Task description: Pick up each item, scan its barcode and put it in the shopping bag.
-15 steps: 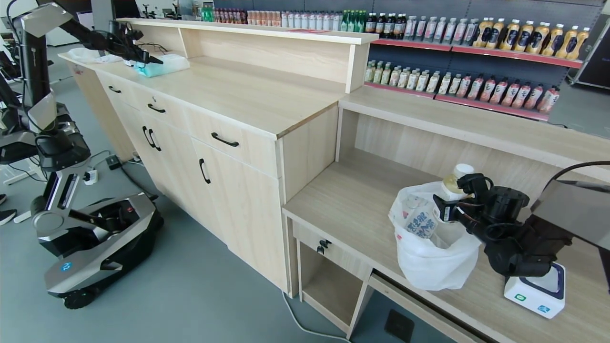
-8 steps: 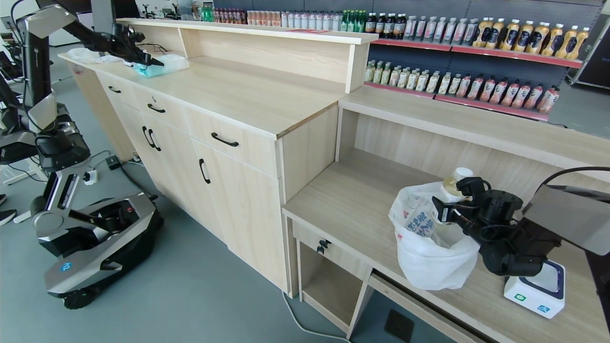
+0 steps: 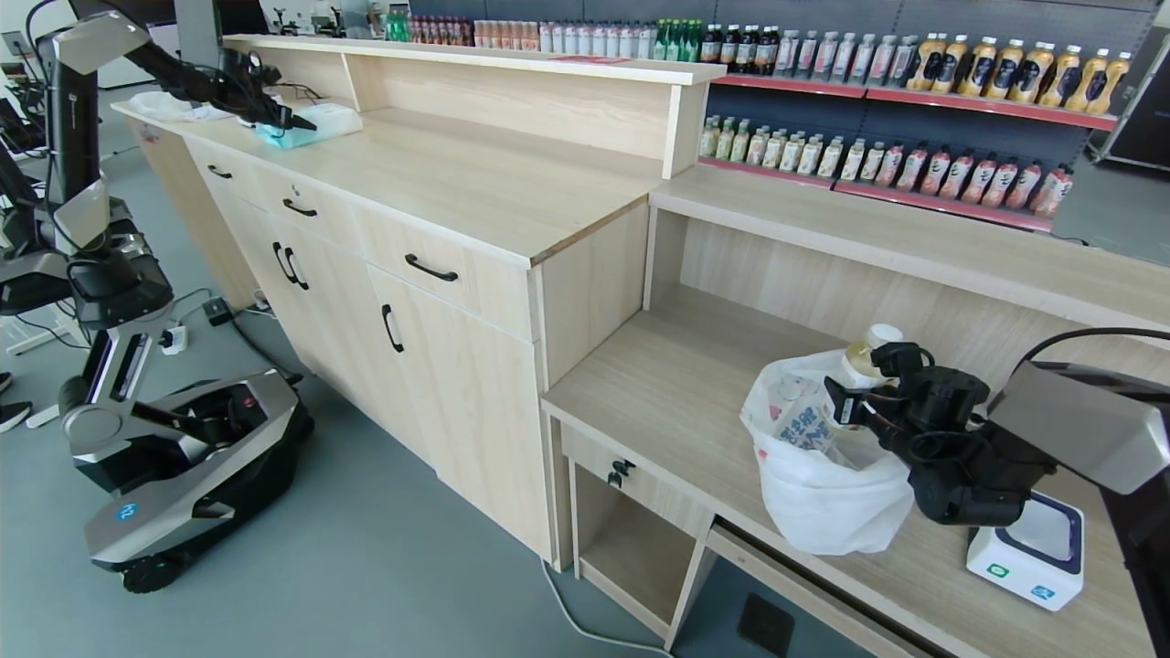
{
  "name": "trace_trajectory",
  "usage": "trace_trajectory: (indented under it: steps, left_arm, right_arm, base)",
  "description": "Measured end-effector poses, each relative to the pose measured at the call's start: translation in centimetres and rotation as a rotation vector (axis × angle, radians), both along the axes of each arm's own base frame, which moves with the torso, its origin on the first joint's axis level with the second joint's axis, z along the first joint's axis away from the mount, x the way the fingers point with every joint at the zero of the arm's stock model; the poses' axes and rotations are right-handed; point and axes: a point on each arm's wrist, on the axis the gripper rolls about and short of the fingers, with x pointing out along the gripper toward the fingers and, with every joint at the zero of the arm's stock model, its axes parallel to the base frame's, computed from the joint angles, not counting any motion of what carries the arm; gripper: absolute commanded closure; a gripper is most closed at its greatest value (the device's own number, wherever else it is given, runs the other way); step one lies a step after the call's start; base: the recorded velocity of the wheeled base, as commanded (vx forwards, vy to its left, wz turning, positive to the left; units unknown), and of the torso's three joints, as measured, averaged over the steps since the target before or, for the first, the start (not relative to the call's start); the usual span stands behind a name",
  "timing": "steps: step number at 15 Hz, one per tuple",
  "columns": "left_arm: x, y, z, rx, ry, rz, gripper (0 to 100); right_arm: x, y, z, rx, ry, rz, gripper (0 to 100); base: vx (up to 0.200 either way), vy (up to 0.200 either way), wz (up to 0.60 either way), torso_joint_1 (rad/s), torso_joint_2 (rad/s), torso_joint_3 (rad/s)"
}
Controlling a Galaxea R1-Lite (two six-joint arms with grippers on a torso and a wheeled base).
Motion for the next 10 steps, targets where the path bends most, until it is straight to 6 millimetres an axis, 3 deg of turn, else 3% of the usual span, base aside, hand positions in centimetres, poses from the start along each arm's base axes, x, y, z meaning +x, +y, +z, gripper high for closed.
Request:
trace_trajectory:
  steps: [4, 5, 10]
  left_arm:
    - [0.0, 0.0, 0.0, 0.000, 0.000, -0.001, 0]
    - [0.0, 0.0, 0.0, 0.000, 0.000, -0.001, 0]
    - [0.0, 0.0, 0.0, 0.000, 0.000, 0.000, 0]
  right_arm:
    - [-0.1, 0.0, -1.1, 0.000, 0.020, 0.000, 100]
    - [0.0, 0.0, -1.3, -0.002, 0.022, 0.000, 0]
    - [0.0, 0.1, -1.1, -0.007, 0.023, 0.003, 0]
  base:
    - [0.000, 0.000, 0.00, 0.000, 0.00, 0.000]
    - [0.000, 0.000, 0.00, 0.000, 0.00, 0.000]
    - [0.000, 0.000, 0.00, 0.000, 0.00, 0.000]
